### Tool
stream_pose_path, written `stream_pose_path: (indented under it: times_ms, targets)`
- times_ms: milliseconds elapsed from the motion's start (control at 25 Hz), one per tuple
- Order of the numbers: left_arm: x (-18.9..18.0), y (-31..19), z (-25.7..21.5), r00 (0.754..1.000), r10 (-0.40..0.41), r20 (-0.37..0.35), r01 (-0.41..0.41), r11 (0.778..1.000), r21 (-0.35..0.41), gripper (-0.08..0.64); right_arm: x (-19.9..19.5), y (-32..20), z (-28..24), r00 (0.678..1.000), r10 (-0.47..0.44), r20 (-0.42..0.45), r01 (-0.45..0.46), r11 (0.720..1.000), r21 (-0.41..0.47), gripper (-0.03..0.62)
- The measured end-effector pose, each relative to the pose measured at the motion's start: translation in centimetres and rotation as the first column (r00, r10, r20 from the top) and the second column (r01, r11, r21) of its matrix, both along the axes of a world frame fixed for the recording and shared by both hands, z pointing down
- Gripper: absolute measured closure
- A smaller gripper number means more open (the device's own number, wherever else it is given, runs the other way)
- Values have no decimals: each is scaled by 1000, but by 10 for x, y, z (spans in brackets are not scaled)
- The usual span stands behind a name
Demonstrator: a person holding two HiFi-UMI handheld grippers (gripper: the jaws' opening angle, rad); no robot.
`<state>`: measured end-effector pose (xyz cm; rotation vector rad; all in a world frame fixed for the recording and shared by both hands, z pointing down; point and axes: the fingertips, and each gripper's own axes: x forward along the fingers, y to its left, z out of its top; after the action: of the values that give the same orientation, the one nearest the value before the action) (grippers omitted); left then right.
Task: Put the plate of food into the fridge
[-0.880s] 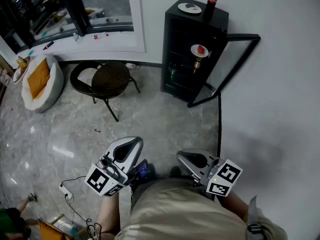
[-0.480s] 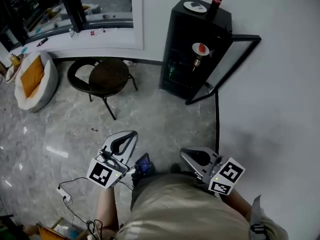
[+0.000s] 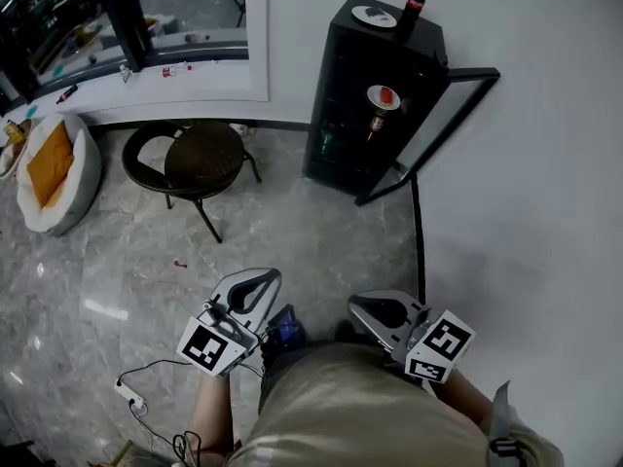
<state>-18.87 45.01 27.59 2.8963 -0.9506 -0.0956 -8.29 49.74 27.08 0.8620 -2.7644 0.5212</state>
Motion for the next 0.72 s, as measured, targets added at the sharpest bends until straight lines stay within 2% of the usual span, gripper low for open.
stream_pose_path:
  times_ms: [320,720]
  targets:
    - [8,-1,-22,987,58,-149,-57,998,7,548,-9,-4,4,1000,15,-14,-15,1000,-10,569]
    - [38,-12,-27,985,107,-138,-109,994,-11,548,-3,-26,6,1000,-1,15,1,1000,-20,569]
